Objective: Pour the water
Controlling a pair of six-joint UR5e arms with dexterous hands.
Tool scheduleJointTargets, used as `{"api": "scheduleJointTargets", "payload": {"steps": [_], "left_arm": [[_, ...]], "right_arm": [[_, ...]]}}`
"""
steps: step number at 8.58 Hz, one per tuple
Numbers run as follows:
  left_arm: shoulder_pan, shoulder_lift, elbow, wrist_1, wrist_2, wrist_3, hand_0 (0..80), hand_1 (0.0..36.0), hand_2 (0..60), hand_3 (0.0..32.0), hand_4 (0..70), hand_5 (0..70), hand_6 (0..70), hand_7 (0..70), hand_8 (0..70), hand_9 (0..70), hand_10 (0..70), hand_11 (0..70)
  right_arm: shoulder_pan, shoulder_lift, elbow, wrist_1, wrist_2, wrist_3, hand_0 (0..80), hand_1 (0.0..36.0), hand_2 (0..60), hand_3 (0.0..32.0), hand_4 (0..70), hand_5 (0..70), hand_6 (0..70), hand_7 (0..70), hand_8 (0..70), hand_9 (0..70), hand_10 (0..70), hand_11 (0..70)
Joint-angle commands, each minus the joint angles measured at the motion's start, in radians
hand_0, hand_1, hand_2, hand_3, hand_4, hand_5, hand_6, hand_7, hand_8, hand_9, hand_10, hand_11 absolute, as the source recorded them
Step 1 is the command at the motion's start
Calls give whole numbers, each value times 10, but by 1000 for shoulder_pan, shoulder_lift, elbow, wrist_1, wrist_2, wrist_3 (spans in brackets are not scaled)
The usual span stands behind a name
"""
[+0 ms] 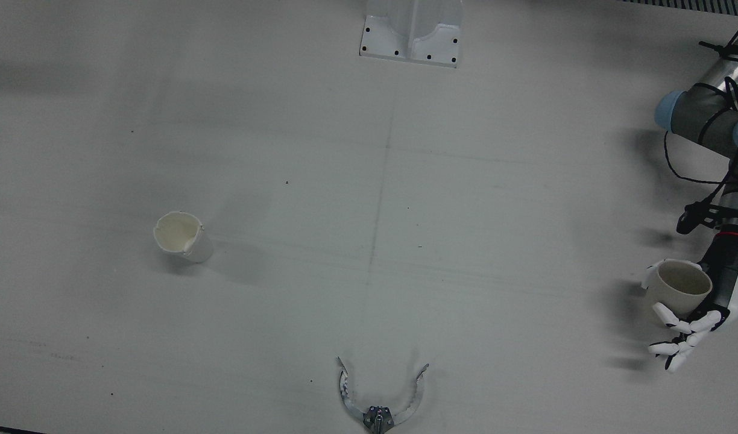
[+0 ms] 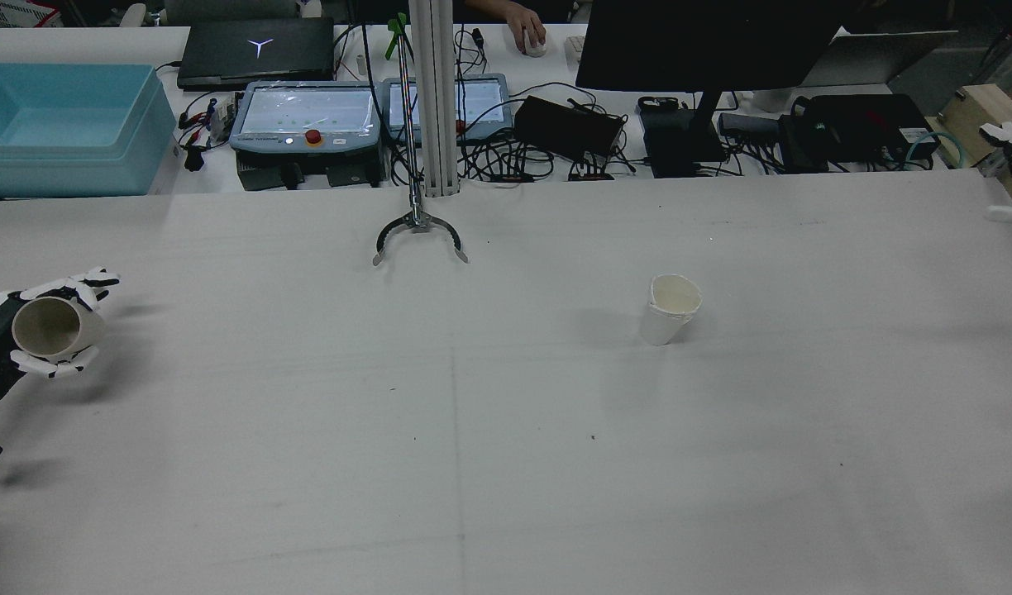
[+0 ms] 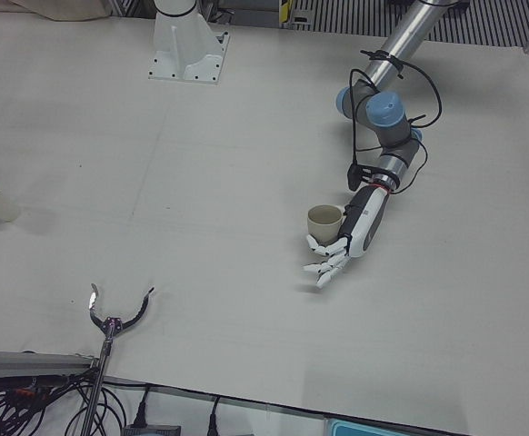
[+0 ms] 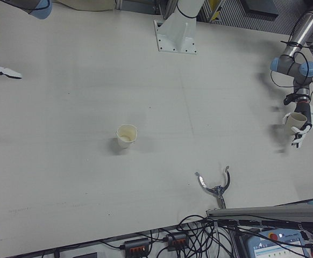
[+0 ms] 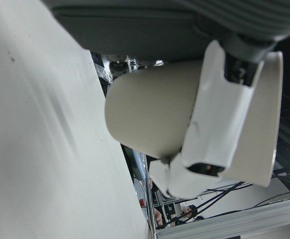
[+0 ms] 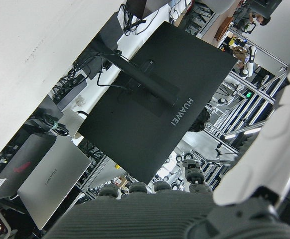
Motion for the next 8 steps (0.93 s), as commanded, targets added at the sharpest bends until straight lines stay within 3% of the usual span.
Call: {"api": "scheduleJointTargets", "payload": {"steps": [1, 2, 3, 4, 5, 6, 8], "left_arm": [[-16, 28, -28, 29, -15, -56, 800, 360, 600, 0, 598, 700, 240, 304, 108, 125, 89, 170], [-15, 31, -28, 29, -12, -62, 800, 360, 600, 0, 601, 700, 262, 326, 118, 137, 91, 172], [-15, 32, -27, 29, -13, -64, 592, 360, 600, 0, 602, 700, 265, 328, 108, 128, 79, 142], [-16, 32, -27, 29, -12, -65, 524, 360, 600, 0, 601, 700, 263, 326, 96, 115, 65, 110], [-16, 31, -27, 29, -12, -65, 503, 290, 600, 0, 623, 700, 259, 326, 87, 107, 59, 94], [-16, 32, -27, 29, -12, -65, 500, 207, 457, 0, 644, 700, 245, 323, 77, 98, 53, 82], [-16, 32, -27, 29, -12, -65, 520, 134, 91, 0, 629, 700, 237, 329, 73, 97, 50, 75]], "right_arm": [[-2, 0, -19, 2, 0, -9, 396, 80, 116, 32, 12, 43, 0, 0, 0, 0, 0, 0], [-2, -1, -19, 2, -2, -9, 398, 80, 113, 32, 11, 44, 0, 0, 0, 0, 0, 0], [-2, -2, -19, 2, -2, -9, 397, 81, 118, 34, 10, 39, 0, 0, 0, 0, 0, 0], [-3, -2, -19, 2, -2, -7, 396, 82, 120, 30, 9, 39, 0, 0, 0, 0, 0, 0], [-2, -2, -19, 2, -2, -7, 397, 81, 119, 32, 9, 46, 0, 0, 0, 0, 0, 0], [-2, -4, -19, 2, -3, -7, 394, 80, 119, 32, 7, 37, 0, 0, 0, 0, 0, 0], [0, -5, -19, 2, -3, -6, 393, 80, 119, 24, 6, 33, 0, 0, 0, 0, 0, 0]]}}
